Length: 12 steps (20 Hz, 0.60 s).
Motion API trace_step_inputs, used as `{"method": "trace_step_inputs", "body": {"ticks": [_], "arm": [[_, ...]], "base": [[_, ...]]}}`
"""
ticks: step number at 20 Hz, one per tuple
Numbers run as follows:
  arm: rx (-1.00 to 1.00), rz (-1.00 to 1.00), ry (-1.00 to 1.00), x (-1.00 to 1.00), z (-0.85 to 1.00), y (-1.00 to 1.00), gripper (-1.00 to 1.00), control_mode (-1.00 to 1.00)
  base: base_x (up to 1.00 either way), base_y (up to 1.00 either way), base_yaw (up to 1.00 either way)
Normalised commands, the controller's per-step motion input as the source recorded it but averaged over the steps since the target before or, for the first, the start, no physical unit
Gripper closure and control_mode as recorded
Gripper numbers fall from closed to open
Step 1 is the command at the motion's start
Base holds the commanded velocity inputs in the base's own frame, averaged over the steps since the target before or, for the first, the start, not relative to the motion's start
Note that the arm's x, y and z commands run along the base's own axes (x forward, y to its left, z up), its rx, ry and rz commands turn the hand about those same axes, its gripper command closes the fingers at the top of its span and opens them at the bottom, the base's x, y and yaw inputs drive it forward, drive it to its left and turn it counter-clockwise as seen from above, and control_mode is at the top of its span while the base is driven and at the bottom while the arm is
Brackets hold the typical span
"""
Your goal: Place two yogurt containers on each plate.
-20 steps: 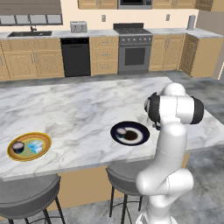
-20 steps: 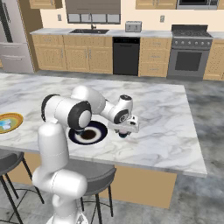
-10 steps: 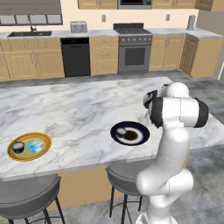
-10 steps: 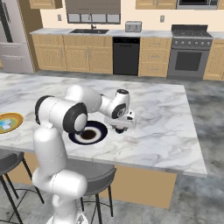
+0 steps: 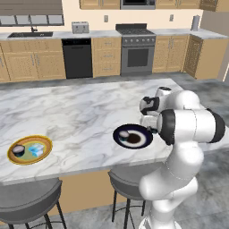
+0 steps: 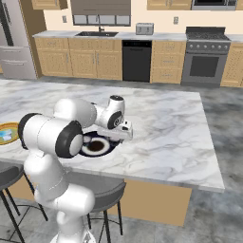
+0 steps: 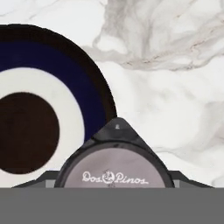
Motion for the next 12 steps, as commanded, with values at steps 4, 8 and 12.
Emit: {"method": "trace_step_inputs", "body": {"ticks": [4, 8, 12], "arm": [[0.00, 0.00, 0.00, -0.21, 0.03, 0.55, 1.00, -1.00], [0.00, 0.00, 0.00, 0.07, -0.02, 0.08, 1.00, -1.00], [0.00, 0.00, 0.00, 0.19, -0.14, 0.01, 1.00, -1.00]], "base": [[0.00, 0.00, 0.00], [0.00, 0.00, 0.00], [0.00, 0.00, 0.00]]}}
